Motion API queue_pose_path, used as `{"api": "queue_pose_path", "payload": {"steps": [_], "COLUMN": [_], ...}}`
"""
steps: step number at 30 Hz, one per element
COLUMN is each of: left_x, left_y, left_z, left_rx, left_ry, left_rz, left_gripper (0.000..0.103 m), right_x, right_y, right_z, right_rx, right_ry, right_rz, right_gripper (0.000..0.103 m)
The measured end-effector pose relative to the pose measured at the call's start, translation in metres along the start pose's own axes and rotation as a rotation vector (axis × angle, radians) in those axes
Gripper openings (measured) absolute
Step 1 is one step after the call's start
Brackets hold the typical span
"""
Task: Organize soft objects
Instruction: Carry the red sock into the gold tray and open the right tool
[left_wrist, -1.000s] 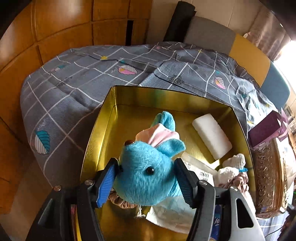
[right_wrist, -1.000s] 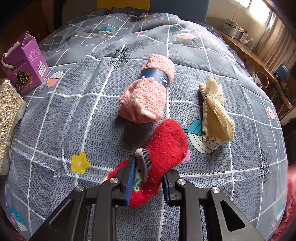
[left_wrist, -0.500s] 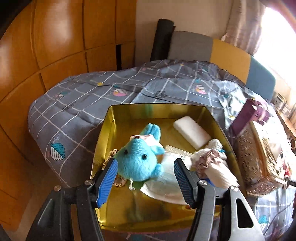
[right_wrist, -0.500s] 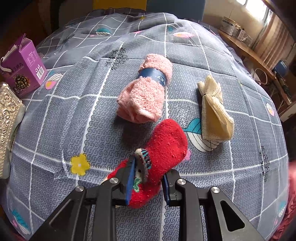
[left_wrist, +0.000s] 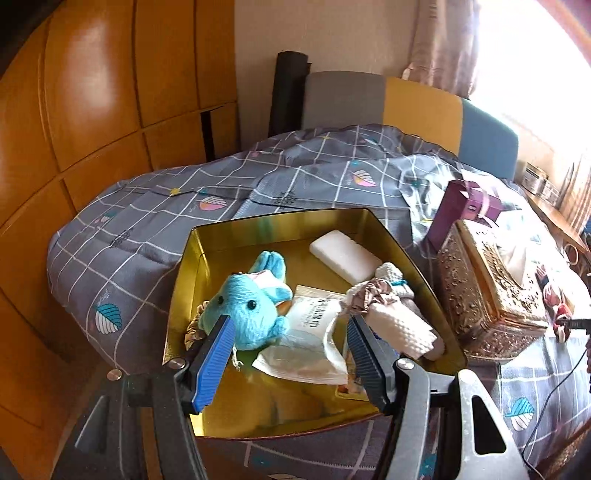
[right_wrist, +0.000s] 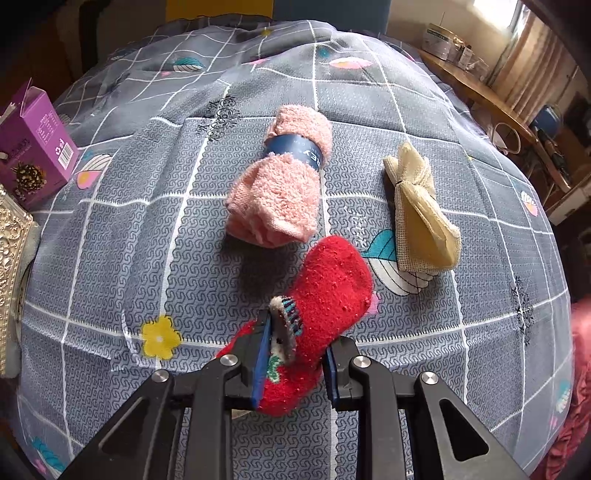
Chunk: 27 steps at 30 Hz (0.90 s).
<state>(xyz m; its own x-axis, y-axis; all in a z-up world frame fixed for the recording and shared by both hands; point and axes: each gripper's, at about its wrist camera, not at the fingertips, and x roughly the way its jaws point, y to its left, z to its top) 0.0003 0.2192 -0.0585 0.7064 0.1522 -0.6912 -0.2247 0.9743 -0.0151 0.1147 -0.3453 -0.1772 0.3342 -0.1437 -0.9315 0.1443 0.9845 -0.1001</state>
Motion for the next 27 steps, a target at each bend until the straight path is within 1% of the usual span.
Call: {"api": "queue_pose_path", "payload": {"steps": [11,16,21,24,27], "left_x": [-0.001,-0.001,0.002,0.003,0.004], "left_y": [-0.010,-0.015,-0.020,-0.021,-0.020], "left_z": [-0.004,-0.006,-0.008,-0.009,-0.009], "left_rx": [0.040,0.061,0.076,0.079,0.078], "left_ry": [-0.007,-0.002,0.012,0.018,0.019], "left_rz": [-0.043,-0.060,-0.082,-0.088,-0.090], "left_gripper": [0.064,0.064,0.064,0.064,0.064], "right_x": [0.004,-0.001,-0.013,-0.032,-0.057], "right_y": [0.011,0.017,0.039,0.060,0.089], "right_z": [0.020,0.038,0.074,0.104,0.138], "right_rx": [0.010,0.007,0.002,-0.013,-0.033], "right_ry": [0.045,0.038,0.006,-0.048,-0.122], "right_rz": [-0.067,-0.072,-0.048,-0.015,0.026], "right_gripper": [0.021,0.018,0.017,0.017,0.017]}}
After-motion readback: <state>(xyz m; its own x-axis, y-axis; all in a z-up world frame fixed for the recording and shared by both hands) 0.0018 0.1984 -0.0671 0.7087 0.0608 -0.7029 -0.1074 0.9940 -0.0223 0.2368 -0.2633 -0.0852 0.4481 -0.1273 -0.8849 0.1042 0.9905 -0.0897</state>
